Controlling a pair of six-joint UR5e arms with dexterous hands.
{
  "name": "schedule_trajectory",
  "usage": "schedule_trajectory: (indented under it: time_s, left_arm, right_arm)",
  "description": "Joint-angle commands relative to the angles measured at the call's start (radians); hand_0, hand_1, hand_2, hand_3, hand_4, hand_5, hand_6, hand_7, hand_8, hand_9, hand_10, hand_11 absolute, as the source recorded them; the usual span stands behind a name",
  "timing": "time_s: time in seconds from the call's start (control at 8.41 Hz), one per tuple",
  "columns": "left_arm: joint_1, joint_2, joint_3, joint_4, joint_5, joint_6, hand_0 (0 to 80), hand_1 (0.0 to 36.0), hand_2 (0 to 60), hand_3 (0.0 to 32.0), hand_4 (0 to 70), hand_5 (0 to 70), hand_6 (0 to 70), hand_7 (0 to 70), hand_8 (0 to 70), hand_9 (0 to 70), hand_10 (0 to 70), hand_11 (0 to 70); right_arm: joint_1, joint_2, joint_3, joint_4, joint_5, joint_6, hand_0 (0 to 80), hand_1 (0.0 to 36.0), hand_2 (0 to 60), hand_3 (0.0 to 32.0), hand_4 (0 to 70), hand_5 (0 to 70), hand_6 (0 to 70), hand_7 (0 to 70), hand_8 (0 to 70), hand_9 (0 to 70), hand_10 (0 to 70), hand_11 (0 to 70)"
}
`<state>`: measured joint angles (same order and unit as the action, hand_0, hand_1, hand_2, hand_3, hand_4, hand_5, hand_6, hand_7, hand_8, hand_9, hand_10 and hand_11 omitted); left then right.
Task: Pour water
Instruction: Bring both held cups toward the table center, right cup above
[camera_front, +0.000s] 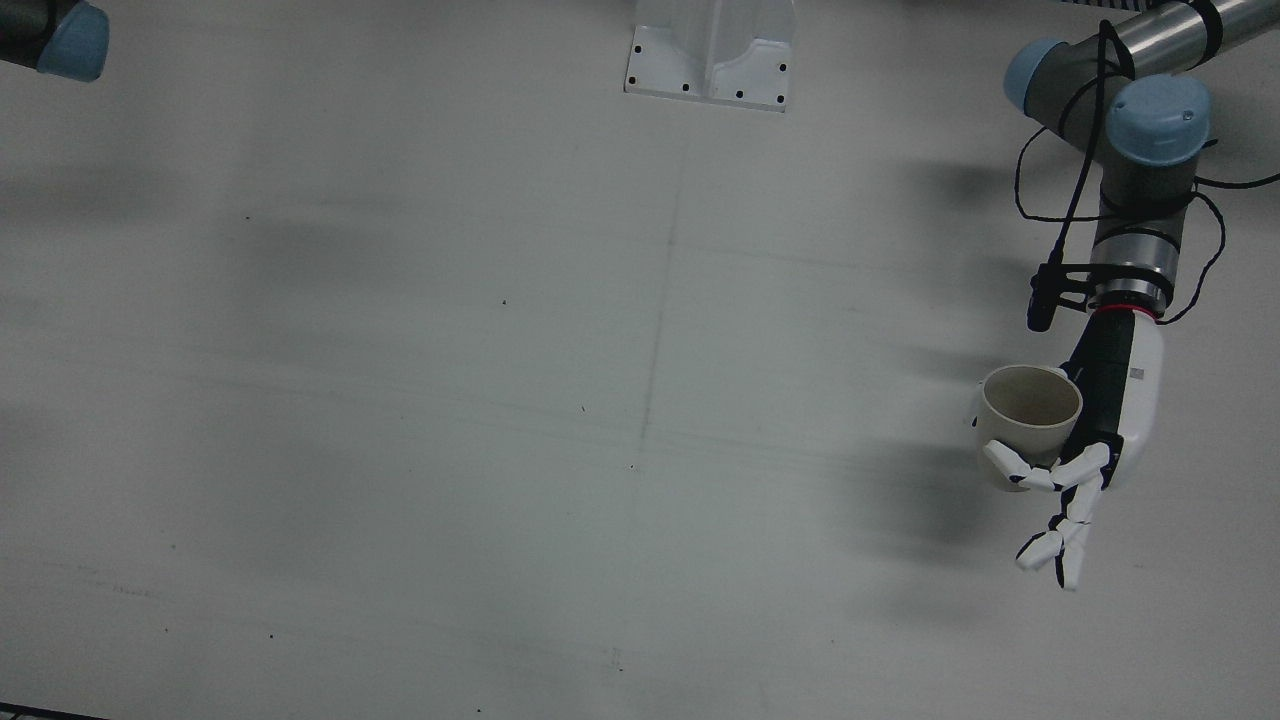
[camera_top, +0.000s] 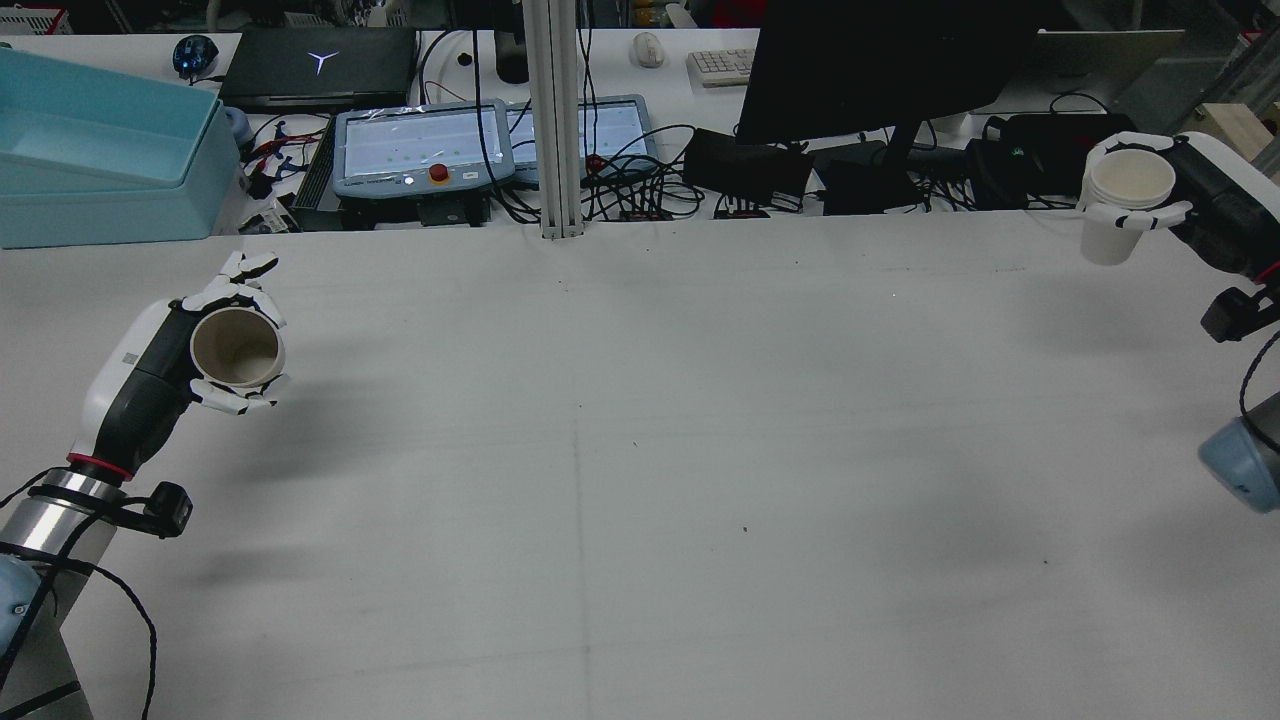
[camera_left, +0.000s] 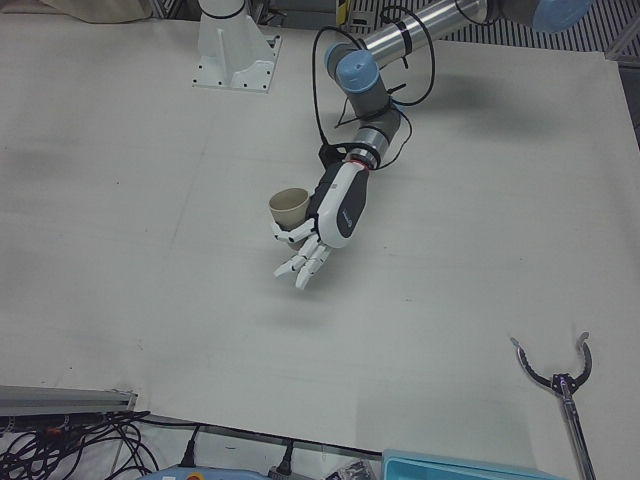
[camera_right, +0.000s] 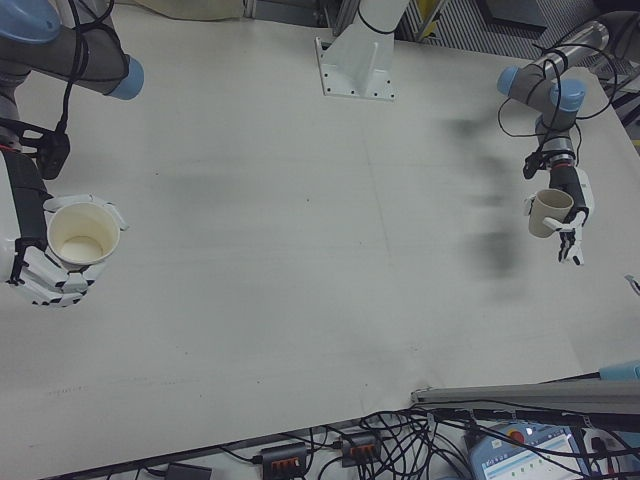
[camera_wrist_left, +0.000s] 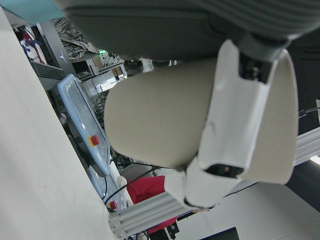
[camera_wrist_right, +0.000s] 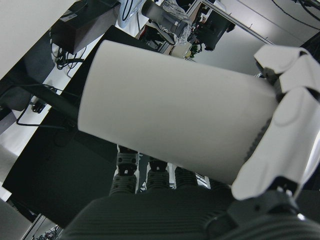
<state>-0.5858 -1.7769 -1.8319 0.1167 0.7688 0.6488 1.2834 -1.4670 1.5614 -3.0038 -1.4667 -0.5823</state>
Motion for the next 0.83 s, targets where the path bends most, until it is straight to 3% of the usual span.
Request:
schedule_trajectory:
  time_s: [0.0,0.36,0.48,0.71]
  left_arm:
    - [0.047,-0.152,0.009,0.08,0.003,0.098,80.0,36.0,60.0,0.0,63.7,70.0,13.1,16.8,3.3,4.8,7.4,13.8]
    - [0.078,-0.284,0.193,0.038,0.018,0.124,80.0,36.0,60.0,0.0,66.6,70.0,14.4,18.0,3.4,5.3,7.9,14.4]
    - [0.078,-0.324,0.229,0.04,0.059,0.124,80.0,36.0,60.0,0.0,67.9,70.0,14.9,18.6,3.5,5.5,8.2,14.8]
    - [0.081,-0.381,0.237,0.12,0.072,0.127,80.0,36.0,60.0,0.0,70.0,70.0,16.9,20.4,3.9,5.8,7.9,14.4]
  right_arm:
    - [-0.074,0.088,0.157,-0.209,0.014,-0.049,46.6,14.9,45.7,0.0,41.0,55.6,43.5,68.5,36.6,52.7,31.2,45.1]
    - [-0.208,0.1,0.349,-0.421,0.106,-0.093,49.1,19.4,49.8,0.0,43.1,59.7,45.7,70.0,36.5,52.2,29.9,43.7]
    - [-0.255,0.102,0.391,-0.449,0.143,-0.102,49.9,20.4,49.7,0.0,42.9,60.1,45.7,70.0,36.2,51.7,29.4,43.2]
    - [-0.379,0.123,0.512,-0.614,0.24,-0.12,53.2,25.0,53.0,0.0,42.3,62.4,45.2,70.0,34.7,49.9,27.6,41.3]
